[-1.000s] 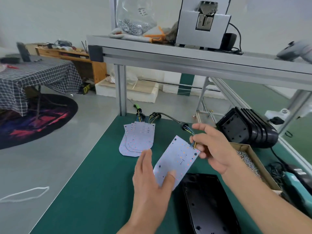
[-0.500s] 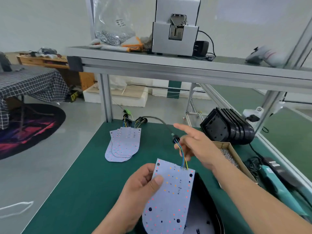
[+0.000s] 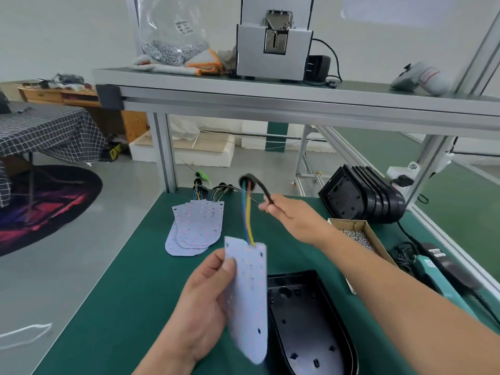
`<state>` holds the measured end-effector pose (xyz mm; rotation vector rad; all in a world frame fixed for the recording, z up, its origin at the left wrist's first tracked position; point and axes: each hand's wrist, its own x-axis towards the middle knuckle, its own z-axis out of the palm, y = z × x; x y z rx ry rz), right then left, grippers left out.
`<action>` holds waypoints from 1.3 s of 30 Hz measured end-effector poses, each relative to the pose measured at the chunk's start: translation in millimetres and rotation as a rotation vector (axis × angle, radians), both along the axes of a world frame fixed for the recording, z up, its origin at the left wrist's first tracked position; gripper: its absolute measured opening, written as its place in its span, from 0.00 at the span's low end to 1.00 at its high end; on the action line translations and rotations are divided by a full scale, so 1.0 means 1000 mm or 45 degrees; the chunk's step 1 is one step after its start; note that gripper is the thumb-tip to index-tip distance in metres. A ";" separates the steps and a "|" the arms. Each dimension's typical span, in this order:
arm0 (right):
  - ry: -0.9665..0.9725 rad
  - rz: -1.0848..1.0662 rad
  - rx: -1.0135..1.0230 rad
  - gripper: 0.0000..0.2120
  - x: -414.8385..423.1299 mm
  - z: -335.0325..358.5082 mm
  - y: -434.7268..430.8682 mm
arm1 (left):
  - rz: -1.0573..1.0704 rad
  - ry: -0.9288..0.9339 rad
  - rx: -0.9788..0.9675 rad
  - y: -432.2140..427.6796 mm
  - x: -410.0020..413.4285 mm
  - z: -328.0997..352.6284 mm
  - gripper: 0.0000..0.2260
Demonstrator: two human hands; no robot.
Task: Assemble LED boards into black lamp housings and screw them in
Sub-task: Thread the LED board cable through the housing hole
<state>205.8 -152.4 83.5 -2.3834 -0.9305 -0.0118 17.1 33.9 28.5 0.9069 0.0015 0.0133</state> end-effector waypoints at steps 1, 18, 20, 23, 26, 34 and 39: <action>0.019 -0.026 -0.028 0.12 -0.006 0.000 -0.008 | 0.050 0.013 -0.046 0.001 0.002 0.000 0.13; -0.505 0.389 -0.377 0.07 -0.093 -0.005 -0.052 | 0.166 0.231 -0.097 0.006 0.006 -0.001 0.16; -0.510 0.284 -0.314 0.05 -0.078 -0.006 -0.066 | 0.100 0.302 -0.114 0.012 0.002 0.005 0.11; -0.620 0.075 -0.121 0.11 -0.051 -0.007 -0.091 | 0.007 0.312 -0.091 0.020 0.000 0.011 0.10; -0.412 -0.150 0.047 0.08 -0.033 -0.009 -0.116 | -0.043 0.304 -0.036 0.020 -0.002 0.011 0.11; -0.472 -0.260 -0.303 0.23 -0.035 0.017 -0.079 | -0.125 0.246 0.034 0.019 -0.006 0.011 0.14; -0.162 -0.154 -0.027 0.17 -0.050 0.027 -0.025 | -0.129 0.212 -0.042 0.016 -0.005 0.011 0.13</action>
